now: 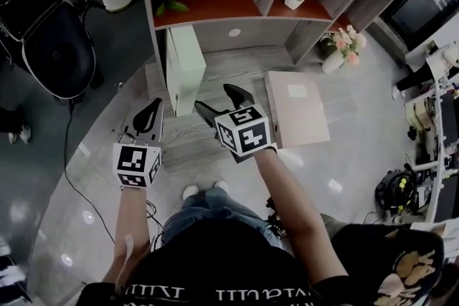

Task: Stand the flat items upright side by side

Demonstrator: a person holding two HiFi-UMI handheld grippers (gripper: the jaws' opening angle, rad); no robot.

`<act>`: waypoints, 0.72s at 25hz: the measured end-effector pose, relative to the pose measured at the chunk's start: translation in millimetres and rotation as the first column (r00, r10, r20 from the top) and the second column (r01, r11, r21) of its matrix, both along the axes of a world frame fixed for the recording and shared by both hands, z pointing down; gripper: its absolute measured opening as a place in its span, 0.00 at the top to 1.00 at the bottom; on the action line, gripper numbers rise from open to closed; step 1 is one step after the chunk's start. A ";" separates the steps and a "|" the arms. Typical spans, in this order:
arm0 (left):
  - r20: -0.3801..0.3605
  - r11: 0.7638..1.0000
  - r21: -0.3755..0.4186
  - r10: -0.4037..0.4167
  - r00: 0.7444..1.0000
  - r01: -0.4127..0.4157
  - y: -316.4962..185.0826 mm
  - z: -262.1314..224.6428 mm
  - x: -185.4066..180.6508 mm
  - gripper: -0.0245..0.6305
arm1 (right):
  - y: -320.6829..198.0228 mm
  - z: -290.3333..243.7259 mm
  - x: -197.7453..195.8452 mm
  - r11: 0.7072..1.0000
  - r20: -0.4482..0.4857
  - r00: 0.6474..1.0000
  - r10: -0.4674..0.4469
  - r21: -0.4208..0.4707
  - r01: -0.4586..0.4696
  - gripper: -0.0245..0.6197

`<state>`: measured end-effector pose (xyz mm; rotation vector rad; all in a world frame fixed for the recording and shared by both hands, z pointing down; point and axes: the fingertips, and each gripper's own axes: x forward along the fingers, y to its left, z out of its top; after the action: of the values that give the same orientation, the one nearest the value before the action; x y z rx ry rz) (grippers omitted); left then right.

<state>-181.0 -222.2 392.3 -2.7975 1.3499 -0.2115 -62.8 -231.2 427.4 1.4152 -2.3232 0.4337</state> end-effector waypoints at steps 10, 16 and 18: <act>0.010 0.997 -0.006 0.083 0.996 -0.083 4.6 7.8 48.9 0.94 | 43.3 -13.2 129.5 0.963 0.098 0.963 0.252 0.075 -0.260 0.62; 0.016 0.997 -0.011 0.076 0.997 -0.076 14.8 4.7 90.4 0.94 | 65.3 -6.1 226.5 0.924 0.137 0.917 0.375 0.027 -0.382 0.62; 0.017 0.997 -0.017 0.082 0.996 -0.082 15.9 6.1 111.2 0.94 | 67.7 3.1 265.0 0.909 0.106 0.905 0.413 0.007 -0.416 0.62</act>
<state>-69.8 -206.3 398.4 -2.8496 1.2327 -0.2453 202.2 -163.5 430.6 1.9532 -2.1004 0.6042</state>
